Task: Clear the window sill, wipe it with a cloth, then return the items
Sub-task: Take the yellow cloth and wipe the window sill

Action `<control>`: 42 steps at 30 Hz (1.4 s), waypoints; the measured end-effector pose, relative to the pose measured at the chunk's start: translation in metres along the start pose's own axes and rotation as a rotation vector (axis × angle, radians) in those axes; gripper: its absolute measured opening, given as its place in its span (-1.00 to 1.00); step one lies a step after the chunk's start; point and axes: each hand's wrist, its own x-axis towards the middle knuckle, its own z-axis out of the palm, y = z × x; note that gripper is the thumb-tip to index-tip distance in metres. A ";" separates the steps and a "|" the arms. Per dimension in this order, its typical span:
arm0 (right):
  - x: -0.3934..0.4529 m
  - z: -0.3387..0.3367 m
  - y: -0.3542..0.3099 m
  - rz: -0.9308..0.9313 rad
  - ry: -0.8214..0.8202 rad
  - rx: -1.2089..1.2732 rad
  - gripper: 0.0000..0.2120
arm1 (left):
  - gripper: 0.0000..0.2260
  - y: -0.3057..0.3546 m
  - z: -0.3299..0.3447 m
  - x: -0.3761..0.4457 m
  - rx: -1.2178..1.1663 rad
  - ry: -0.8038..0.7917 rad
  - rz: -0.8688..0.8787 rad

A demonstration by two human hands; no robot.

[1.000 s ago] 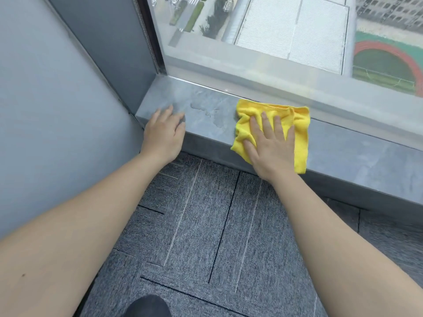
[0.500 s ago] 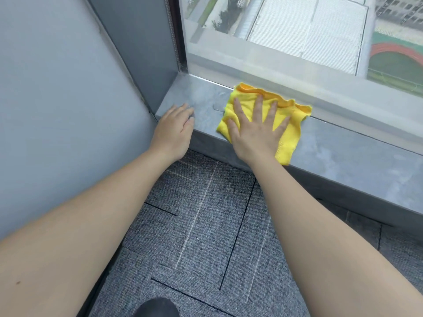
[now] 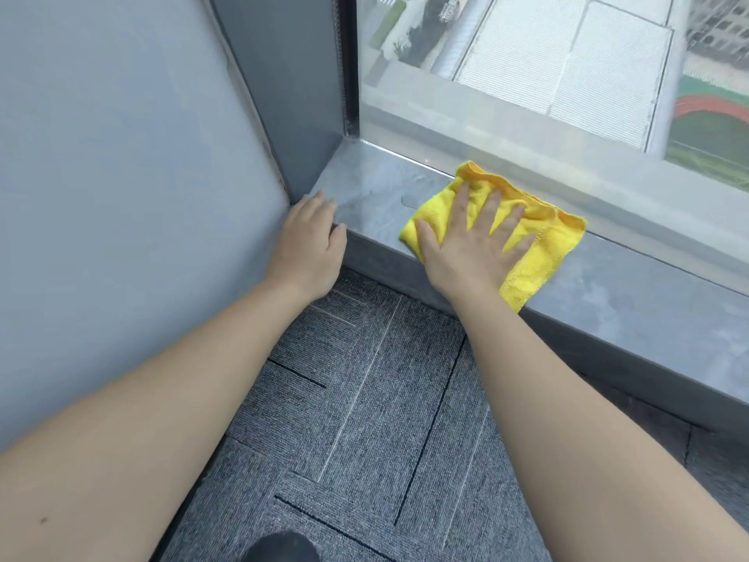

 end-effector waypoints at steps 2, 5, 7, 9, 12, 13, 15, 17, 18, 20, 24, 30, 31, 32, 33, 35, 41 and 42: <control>0.006 0.002 -0.009 -0.023 0.001 -0.014 -0.33 | -0.62 -0.002 -0.001 -0.001 -0.018 -0.003 -0.014; 0.009 0.003 -0.018 -0.136 0.004 -0.070 -0.39 | -0.62 -0.001 -0.001 -0.004 -0.091 0.010 -0.027; 0.011 0.003 -0.022 -0.241 0.005 -0.092 -0.43 | -0.60 0.001 -0.002 -0.005 -0.164 0.019 -0.066; 0.012 0.002 -0.023 -0.364 0.002 -0.124 -0.47 | -0.60 0.002 -0.003 -0.006 -0.234 0.020 -0.111; 0.009 -0.002 -0.017 -0.575 -0.020 -0.179 -0.50 | -0.60 0.005 -0.005 -0.008 -0.296 0.013 -0.139; 0.006 -0.003 -0.012 -0.624 -0.031 -0.184 -0.51 | -0.61 0.006 -0.006 -0.009 -0.307 0.011 -0.142; -0.003 -0.004 0.001 -0.646 -0.050 -0.179 -0.51 | -0.62 0.006 -0.007 -0.012 -0.310 0.019 -0.150; -0.011 -0.002 0.010 -0.551 -0.047 -0.175 -0.49 | -0.63 0.005 -0.008 -0.015 -0.305 0.040 -0.149; -0.015 -0.002 0.012 -0.474 -0.043 -0.176 -0.47 | -0.63 0.005 -0.009 -0.017 -0.306 0.049 -0.152; -0.016 0.001 0.007 -0.330 -0.039 -0.153 -0.41 | -0.64 0.006 -0.009 -0.018 -0.321 0.070 -0.172; -0.004 0.003 -0.021 -0.162 -0.039 -0.057 -0.36 | -0.65 0.007 -0.013 -0.014 -0.401 0.127 -0.227; 0.017 0.006 -0.049 -0.276 0.010 -0.073 -0.42 | -0.48 0.005 -0.018 -0.010 -0.663 0.215 -0.280; 0.019 0.005 -0.051 -0.321 0.016 -0.089 -0.43 | -0.47 0.006 -0.019 -0.010 -0.700 0.222 -0.298; 0.021 0.005 -0.054 -0.370 0.017 -0.103 -0.45 | -0.47 0.007 -0.019 -0.010 -0.732 0.230 -0.315; 0.024 0.004 -0.057 -0.421 0.009 -0.113 -0.46 | -0.47 0.008 -0.020 -0.009 -0.762 0.237 -0.333; 0.029 0.002 -0.064 -0.511 -0.014 -0.126 -0.48 | -0.48 0.009 -0.021 -0.009 -0.805 0.247 -0.365; 0.031 0.003 -0.069 -0.728 -0.043 -0.188 -0.52 | -0.69 0.005 -0.018 -0.006 -0.860 0.274 -0.375; 0.029 0.003 -0.066 -0.765 -0.047 -0.195 -0.53 | -0.69 0.006 -0.018 -0.005 -0.868 0.287 -0.378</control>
